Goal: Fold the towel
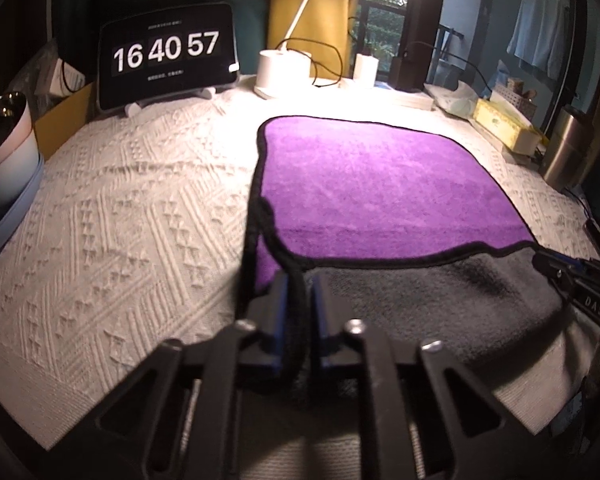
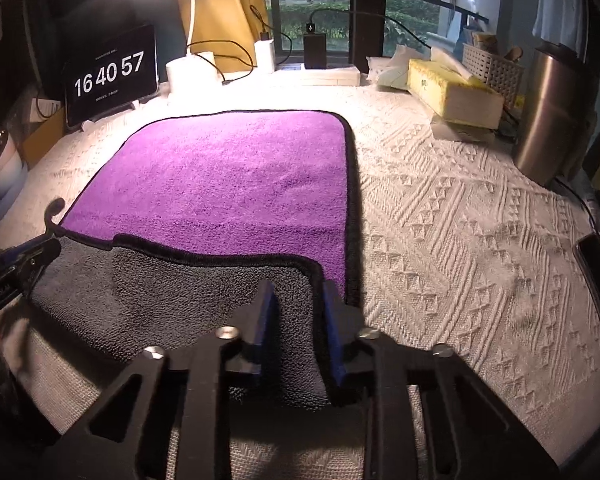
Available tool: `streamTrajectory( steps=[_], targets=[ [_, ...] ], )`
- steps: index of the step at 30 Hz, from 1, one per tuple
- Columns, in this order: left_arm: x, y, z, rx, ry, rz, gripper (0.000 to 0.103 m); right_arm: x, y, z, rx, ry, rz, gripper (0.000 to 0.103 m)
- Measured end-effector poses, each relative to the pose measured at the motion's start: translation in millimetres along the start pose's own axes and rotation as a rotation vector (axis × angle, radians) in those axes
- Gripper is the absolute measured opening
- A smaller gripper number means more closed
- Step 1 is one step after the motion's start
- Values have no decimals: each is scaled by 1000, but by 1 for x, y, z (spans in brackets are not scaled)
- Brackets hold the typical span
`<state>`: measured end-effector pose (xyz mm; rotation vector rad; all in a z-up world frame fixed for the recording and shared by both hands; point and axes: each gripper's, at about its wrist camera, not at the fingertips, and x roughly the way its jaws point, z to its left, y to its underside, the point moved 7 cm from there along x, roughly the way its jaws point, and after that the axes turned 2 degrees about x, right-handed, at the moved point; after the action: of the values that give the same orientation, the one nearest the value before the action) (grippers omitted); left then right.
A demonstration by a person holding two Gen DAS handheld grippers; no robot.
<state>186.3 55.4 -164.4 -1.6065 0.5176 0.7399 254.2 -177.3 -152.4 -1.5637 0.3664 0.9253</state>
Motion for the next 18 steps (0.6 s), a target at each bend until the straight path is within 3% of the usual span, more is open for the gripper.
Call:
streamTrajectory(
  steps=[2,18],
  targets=[
    [-3,-1,0,-1,11,-8,6,-2,0,-1,3,8,-10,5],
    [-45,-33,1,-6,13,-161,5,-46,-28,-7,8,59,-157,5]
  ],
)
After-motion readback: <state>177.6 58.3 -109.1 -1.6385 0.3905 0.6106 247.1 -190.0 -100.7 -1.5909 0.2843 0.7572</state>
